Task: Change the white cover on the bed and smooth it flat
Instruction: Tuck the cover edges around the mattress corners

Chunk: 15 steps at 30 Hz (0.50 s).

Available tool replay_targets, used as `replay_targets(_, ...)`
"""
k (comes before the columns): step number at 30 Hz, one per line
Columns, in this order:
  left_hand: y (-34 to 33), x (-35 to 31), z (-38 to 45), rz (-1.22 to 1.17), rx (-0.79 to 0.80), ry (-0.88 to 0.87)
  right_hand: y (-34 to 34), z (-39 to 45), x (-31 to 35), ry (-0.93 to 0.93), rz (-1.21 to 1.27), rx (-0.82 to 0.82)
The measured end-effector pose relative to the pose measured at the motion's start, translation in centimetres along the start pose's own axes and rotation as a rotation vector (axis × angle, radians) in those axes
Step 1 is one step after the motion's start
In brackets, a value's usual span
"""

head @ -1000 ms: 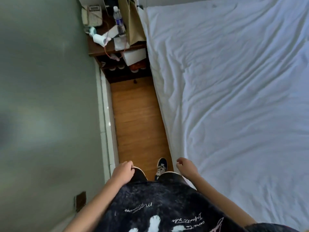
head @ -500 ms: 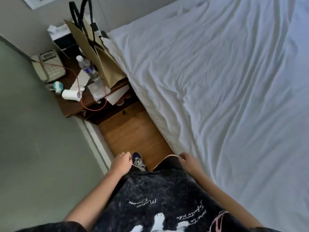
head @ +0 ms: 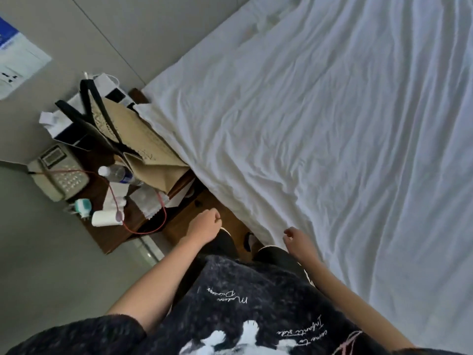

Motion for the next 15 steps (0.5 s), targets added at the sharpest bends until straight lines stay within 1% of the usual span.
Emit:
replay_targets(2, 3.8, -1.2, 1.6, 0.016, -0.028, -0.021, 2.8, 1.6, 2.7, 0.012, 0.023, -0.031)
replay_targets(5, 8.9, -1.3, 4.6, 0.016, -0.054, -0.020, 6.0, 4.0, 6.0, 0.019, 0.015, -0.076)
replay_targets(7, 12.0, -0.9, 6.9, -0.013, -0.058, -0.006, 6.8, 6.1, 7.7, 0.011, -0.009, -0.061)
replay_targets(11, 17.7, 0.2, 11.9, -0.080, -0.067, 0.003, 7.6, 11.0, 11.7, -0.039, -0.147, 0.007)
replay_targets(13, 20.7, 1.5, 15.0, -0.141, -0.114, 0.044, 8.3, 14.0, 14.8, -0.041, -0.174, 0.010)
replay_targets(15, 23.8, 3.3, 18.1, -0.242, -0.193, 0.124, 8.9, 17.5, 18.6, -0.013, -0.200, 0.011)
Point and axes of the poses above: each hand's wrist, its own z-axis towards the middle knuckle, its own y-axis out of the back of the hand, x = y × z, the point moved 9 cm from there along z, towards the middle knuckle, and after that the axes turned 14 degrees about x, right-handed, at the moved point
